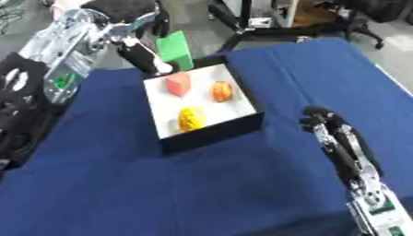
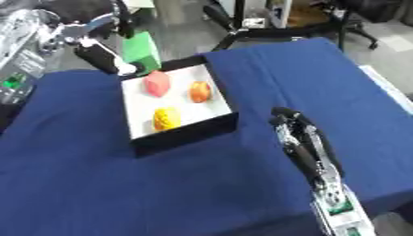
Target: Pick up objects on the table and place them in the box.
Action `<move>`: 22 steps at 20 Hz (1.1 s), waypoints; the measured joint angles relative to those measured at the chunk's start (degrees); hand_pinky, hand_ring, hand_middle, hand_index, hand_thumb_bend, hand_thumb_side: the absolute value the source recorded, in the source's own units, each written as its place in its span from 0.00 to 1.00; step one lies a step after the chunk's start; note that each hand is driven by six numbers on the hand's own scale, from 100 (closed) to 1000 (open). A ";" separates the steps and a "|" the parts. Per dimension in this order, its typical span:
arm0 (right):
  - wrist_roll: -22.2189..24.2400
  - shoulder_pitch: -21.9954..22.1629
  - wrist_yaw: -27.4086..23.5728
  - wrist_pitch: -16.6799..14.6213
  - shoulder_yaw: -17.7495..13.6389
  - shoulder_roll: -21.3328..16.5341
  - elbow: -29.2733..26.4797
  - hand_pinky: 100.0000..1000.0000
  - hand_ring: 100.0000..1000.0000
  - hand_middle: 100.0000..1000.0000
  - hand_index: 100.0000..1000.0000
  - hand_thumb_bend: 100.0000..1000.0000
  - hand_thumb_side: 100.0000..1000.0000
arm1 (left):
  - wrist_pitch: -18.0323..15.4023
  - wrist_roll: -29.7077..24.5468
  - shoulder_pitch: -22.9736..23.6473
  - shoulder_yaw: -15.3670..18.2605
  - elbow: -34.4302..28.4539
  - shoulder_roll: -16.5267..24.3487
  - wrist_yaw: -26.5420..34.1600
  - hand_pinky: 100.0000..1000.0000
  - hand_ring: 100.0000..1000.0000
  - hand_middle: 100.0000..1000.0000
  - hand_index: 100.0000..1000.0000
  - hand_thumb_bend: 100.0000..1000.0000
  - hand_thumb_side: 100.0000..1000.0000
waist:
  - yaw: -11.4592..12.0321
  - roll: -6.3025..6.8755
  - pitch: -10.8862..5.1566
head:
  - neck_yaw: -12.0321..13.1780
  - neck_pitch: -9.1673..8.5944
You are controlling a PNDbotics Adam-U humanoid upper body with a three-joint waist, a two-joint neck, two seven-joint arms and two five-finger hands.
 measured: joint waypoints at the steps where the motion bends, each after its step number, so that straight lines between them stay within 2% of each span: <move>1: 0.01 -0.01 -0.01 0.01 0.00 0.05 0.00 0.78 0.75 0.74 0.78 0.00 0.63 | -0.45 0.81 -0.18 0.11 2.40 -1.83 -1.35 0.42 0.36 0.49 0.64 0.41 0.35 | -0.18 -0.03 0.00 | 0.00 0.00; 3: 0.04 -0.03 -0.05 0.03 0.02 0.19 0.00 0.78 0.75 0.74 0.78 0.00 0.63 | -0.92 3.01 -0.37 0.81 7.09 -5.18 -4.13 0.45 0.39 0.54 0.69 0.40 0.35 | -0.31 -0.06 0.00 | 0.00 0.00; 5: 0.12 -0.04 -0.09 0.10 0.07 0.46 0.00 0.78 0.75 0.74 0.78 0.00 0.63 | -0.90 5.83 -0.42 2.06 11.53 -7.90 -7.02 0.53 0.47 0.64 0.77 0.42 0.37 | -0.46 -0.14 0.00 | 0.00 0.00; 7: 0.24 -0.06 -0.19 0.15 0.27 0.49 0.00 0.78 0.75 0.74 0.78 0.00 0.63 | -0.28 8.91 -0.40 3.57 15.20 -9.83 -9.53 0.60 0.54 0.71 0.83 0.50 0.49 | -0.51 -0.41 0.00 | -0.08 0.00; 8: 0.26 -0.11 -0.25 0.17 0.33 0.53 0.00 0.78 0.75 0.74 0.78 0.00 0.64 | 0.10 10.44 -0.36 4.24 16.67 -10.38 -10.57 0.64 0.58 0.74 0.85 0.53 0.58 | -0.51 -0.52 0.00 | -0.19 0.00; 9: 0.26 -0.17 -0.29 0.17 0.33 0.53 0.00 0.78 0.75 0.74 0.78 0.00 0.63 | 0.43 11.76 -0.25 4.78 17.76 -10.67 -11.45 0.66 0.61 0.75 0.85 0.57 0.64 | -0.51 -0.54 0.00 | -0.26 0.00; 11: 0.26 -0.23 -0.30 0.17 0.33 0.53 0.00 0.78 0.75 0.74 0.78 0.00 0.63 | 1.29 14.43 0.41 5.91 18.99 -10.76 -12.38 0.67 0.62 0.76 0.85 0.55 0.68 | -0.41 -0.54 0.00 | -0.43 0.00; 13: 0.25 -0.25 -0.31 0.17 0.32 0.53 0.00 0.78 0.75 0.74 0.78 0.00 0.63 | 2.45 16.85 1.65 7.01 18.44 -10.28 -11.68 0.67 0.60 0.72 0.82 0.49 0.70 | -0.13 -0.54 0.00 | -0.68 0.00; 15: 0.22 -0.25 -0.31 0.17 0.29 0.53 0.00 0.78 0.75 0.74 0.78 0.00 0.64 | 3.93 19.13 3.82 8.05 15.01 -8.52 -8.49 0.67 0.57 0.68 0.79 0.44 0.70 | 0.32 -0.54 0.00 | -0.76 0.00; 17: 0.13 -0.25 -0.31 0.15 0.14 0.53 0.00 0.78 0.75 0.74 0.78 0.00 0.64 | 5.54 21.28 7.43 9.32 8.36 -5.52 -2.85 0.67 0.57 0.67 0.77 0.40 0.71 | 0.88 -0.54 0.00 | -0.81 0.00; 22: -0.16 -0.18 -0.31 0.03 -0.16 0.52 0.01 0.78 0.75 0.74 0.78 0.00 0.64 | 8.70 27.39 22.26 15.47 -13.20 2.22 16.91 0.66 0.54 0.62 0.73 0.29 0.75 | 2.13 -0.52 0.01 | -1.08 0.00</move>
